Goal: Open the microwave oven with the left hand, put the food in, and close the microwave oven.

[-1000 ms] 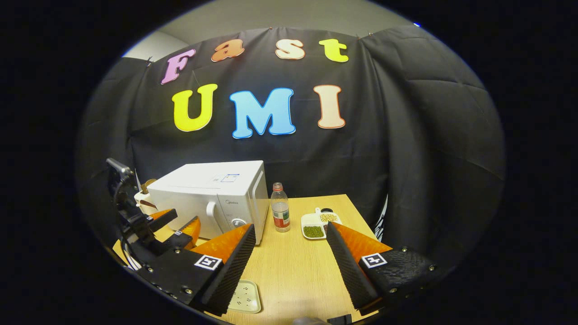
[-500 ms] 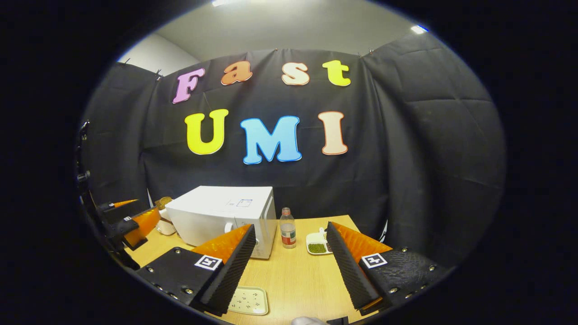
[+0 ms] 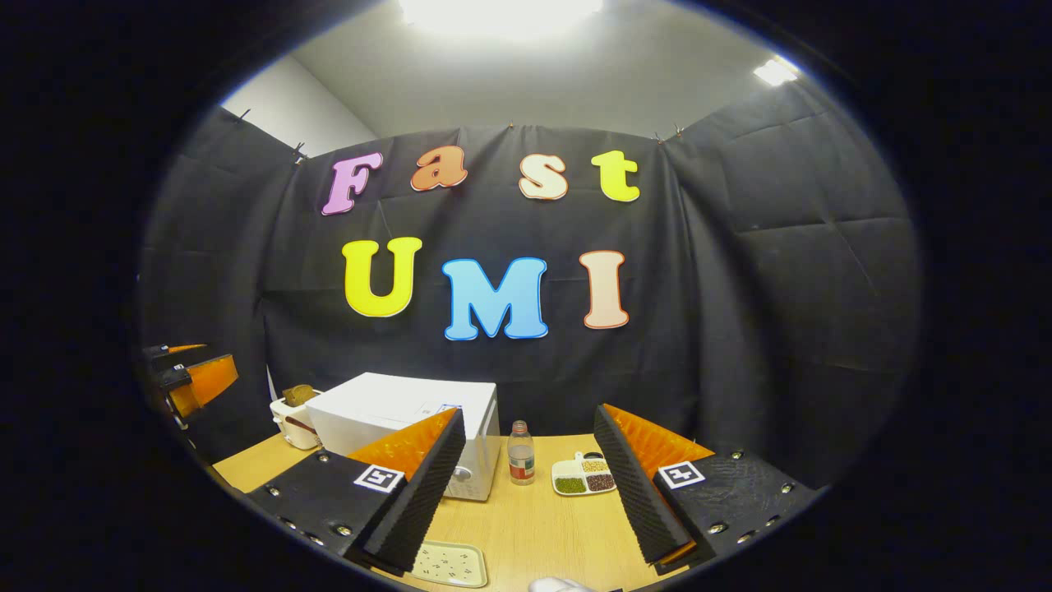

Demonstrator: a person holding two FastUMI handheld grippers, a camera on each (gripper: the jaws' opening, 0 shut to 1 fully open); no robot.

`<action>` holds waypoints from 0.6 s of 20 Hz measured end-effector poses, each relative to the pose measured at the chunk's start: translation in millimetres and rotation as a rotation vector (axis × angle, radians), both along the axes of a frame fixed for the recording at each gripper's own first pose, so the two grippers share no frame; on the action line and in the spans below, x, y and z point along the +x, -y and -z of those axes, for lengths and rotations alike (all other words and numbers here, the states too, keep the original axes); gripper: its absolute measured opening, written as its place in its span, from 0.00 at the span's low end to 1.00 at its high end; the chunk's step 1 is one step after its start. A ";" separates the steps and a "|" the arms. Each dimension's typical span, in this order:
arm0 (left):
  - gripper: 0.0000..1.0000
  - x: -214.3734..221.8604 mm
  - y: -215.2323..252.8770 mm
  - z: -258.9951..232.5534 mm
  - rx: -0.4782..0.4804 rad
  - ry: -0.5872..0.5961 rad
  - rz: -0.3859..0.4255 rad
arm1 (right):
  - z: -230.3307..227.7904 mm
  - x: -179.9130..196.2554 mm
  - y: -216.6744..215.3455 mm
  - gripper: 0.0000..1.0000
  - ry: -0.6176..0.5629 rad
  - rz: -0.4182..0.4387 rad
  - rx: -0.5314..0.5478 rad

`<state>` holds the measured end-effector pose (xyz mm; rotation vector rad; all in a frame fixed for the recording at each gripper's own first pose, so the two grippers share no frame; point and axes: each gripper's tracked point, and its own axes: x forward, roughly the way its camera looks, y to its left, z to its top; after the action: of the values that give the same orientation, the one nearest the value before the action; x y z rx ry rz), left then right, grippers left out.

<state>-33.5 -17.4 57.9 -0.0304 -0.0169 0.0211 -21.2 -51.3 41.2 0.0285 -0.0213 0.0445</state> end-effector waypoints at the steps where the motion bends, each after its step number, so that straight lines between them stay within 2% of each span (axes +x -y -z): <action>1: 1.00 -1.9 -2.5 -4.4 -0.006 0.006 -0.002 | -1.4 -1.2 -0.3 0.96 0.006 0.001 -0.002; 8: 0.94 -7.0 -12.3 -11.0 -0.007 0.014 -0.009 | -6.7 -8.1 -5.2 0.96 0.013 0.001 0.007; 10: 0.94 -7.3 -13.3 -9.9 -0.010 0.012 -0.007 | -12.3 -9.4 -8.0 0.96 0.023 -0.002 0.006; 12: 1.00 -6.9 -14.1 -8.9 -0.018 0.009 -0.007 | -14.2 -10.9 -10.8 0.96 0.026 -0.007 0.002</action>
<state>-40.4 -3.3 66.8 -0.0484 -0.0263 0.0280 -32.1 -40.4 55.4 0.0296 -0.0469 0.0522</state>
